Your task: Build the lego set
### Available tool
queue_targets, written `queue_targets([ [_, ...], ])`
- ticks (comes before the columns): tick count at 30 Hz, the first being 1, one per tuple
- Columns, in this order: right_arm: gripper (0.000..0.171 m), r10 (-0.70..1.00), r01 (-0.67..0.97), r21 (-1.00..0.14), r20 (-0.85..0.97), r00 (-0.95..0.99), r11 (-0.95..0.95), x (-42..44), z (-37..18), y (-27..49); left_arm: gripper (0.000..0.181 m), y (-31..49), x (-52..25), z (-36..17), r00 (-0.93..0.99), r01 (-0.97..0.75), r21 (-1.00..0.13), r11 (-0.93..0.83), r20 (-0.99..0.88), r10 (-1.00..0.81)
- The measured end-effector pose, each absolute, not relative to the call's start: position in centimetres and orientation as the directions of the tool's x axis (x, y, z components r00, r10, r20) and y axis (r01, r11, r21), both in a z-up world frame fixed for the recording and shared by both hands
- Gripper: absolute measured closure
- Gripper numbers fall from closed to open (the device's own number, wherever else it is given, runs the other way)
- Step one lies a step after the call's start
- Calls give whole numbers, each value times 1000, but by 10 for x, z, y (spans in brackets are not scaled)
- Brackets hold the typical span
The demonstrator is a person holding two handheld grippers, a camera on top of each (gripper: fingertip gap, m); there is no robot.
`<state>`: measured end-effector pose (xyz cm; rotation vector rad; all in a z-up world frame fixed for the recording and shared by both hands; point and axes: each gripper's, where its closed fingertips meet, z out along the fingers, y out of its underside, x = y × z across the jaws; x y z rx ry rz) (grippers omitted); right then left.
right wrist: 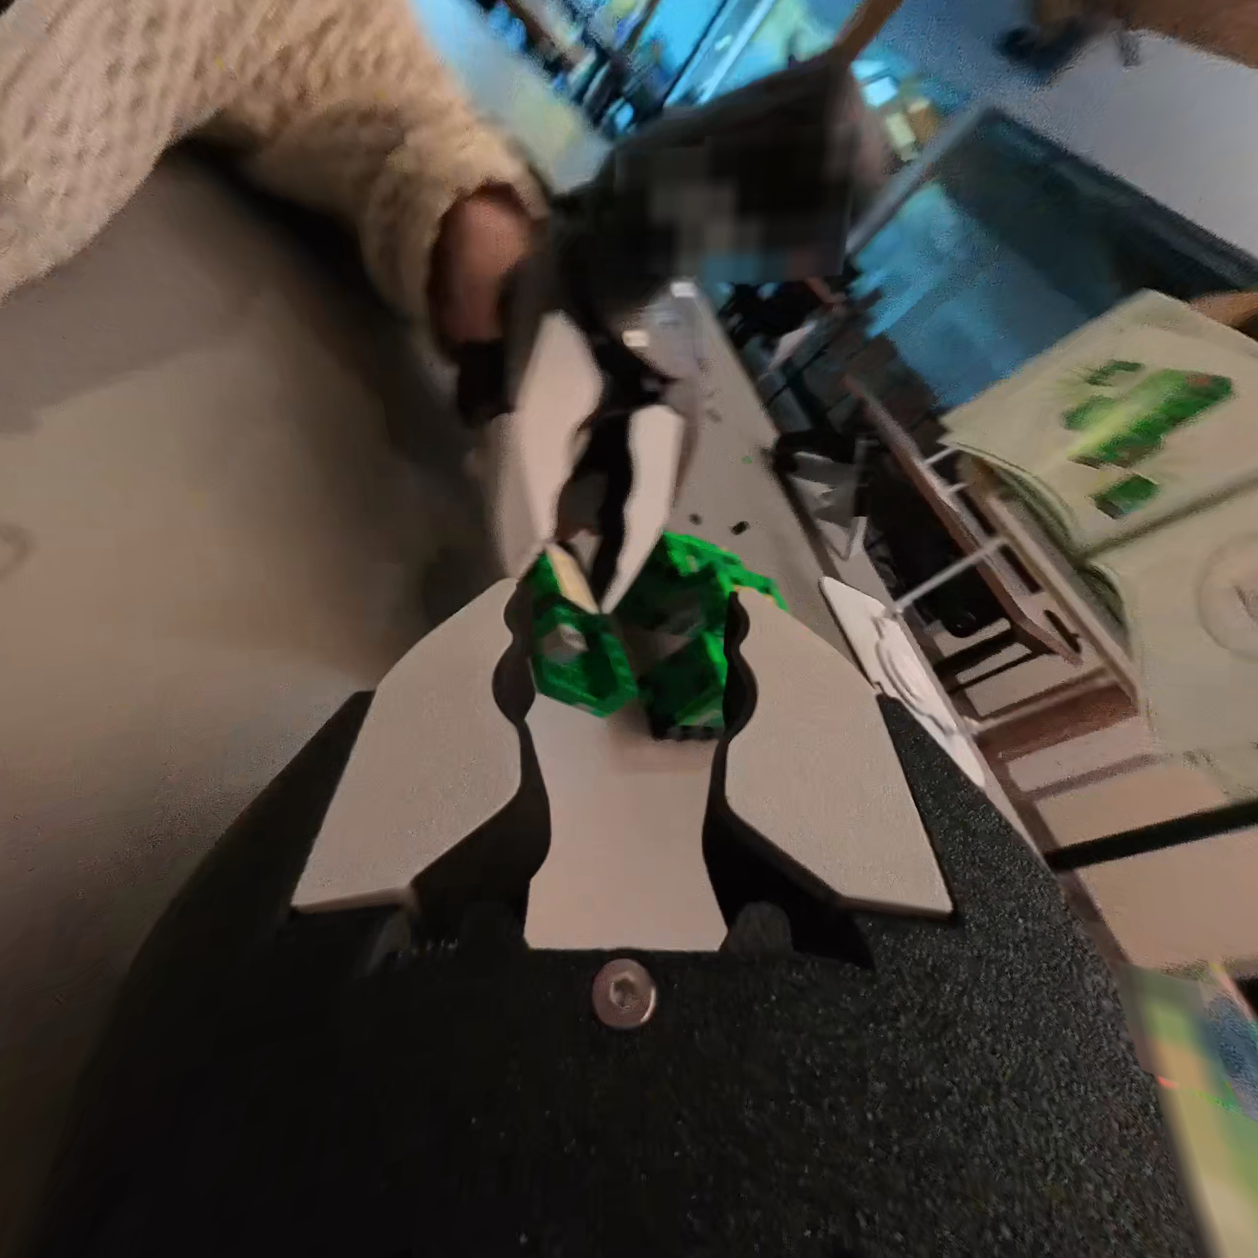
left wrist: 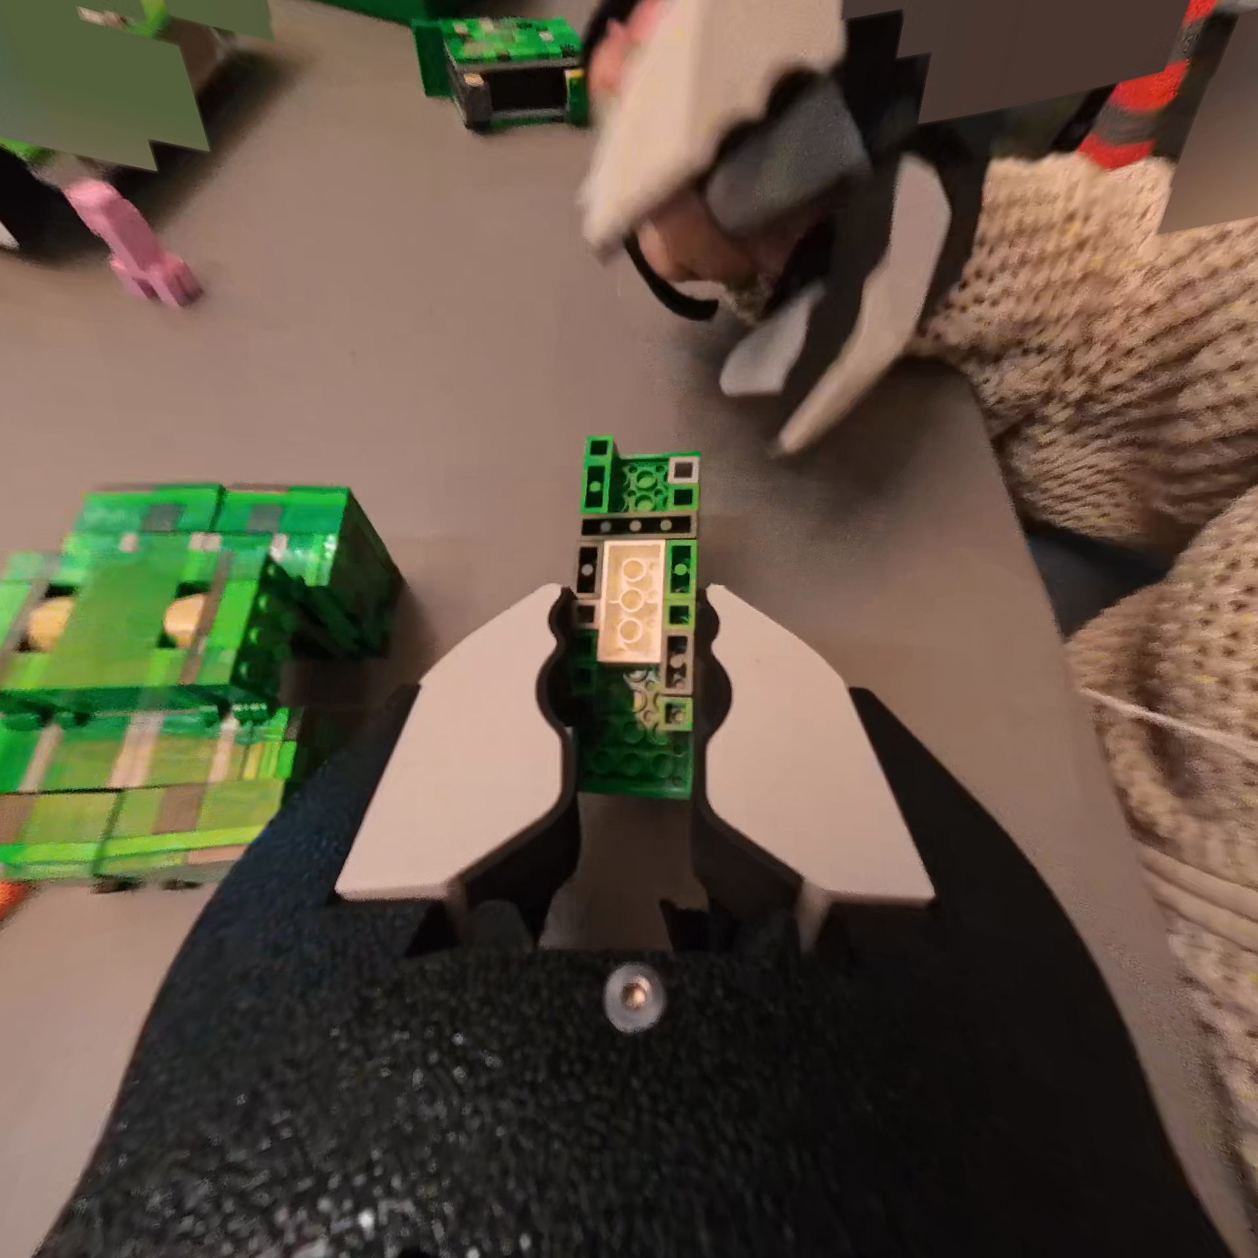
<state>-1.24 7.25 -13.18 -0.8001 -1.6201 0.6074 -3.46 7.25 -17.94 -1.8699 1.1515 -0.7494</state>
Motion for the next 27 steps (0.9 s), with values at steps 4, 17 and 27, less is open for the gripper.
queue_targets([
  [4,126,839,80,-850,526,142,520,7,-104,115,147,73,-31,-179,407,-548,-837,-16,-250,-879],
  [17,132,914,61,-963,270,303,264,15,-120,165,147,71,-67,-179,389,-668,-719,191,-557,-734],
  [27,150,900,341,-906,348,264,251,-54,-83,195,147,55,-87,-201,355,-694,-686,218,-590,-725],
])
